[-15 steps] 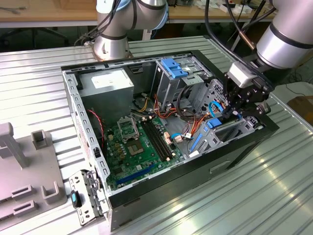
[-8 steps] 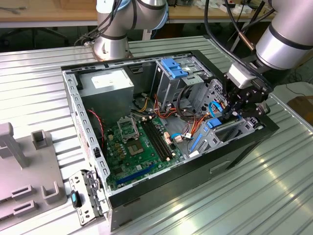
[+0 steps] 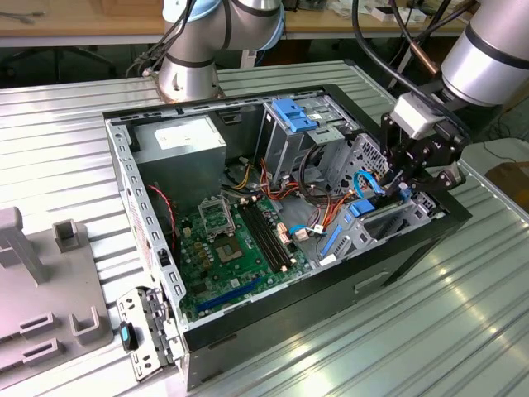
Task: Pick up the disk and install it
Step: 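Insert the second disk wire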
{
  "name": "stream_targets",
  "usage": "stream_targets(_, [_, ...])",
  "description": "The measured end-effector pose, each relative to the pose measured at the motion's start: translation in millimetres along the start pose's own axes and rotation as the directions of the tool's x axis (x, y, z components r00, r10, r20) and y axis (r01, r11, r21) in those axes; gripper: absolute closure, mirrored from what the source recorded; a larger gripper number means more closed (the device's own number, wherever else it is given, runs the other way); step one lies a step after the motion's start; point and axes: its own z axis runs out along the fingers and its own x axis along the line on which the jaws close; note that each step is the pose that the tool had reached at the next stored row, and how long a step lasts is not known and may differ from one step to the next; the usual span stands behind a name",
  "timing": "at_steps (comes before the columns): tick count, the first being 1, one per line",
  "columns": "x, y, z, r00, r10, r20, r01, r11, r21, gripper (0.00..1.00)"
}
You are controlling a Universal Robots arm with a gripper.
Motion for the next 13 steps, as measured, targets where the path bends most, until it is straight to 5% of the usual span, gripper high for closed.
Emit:
stream_targets(4, [0.0,0.0,-0.2,1.0,0.0,-0.0002,0.0,1.0,0.0,0.89])
stream_targets(13, [0.0,0.0,-0.5,1.0,0.0,-0.0001,0.0,1.0,0.0,0.89])
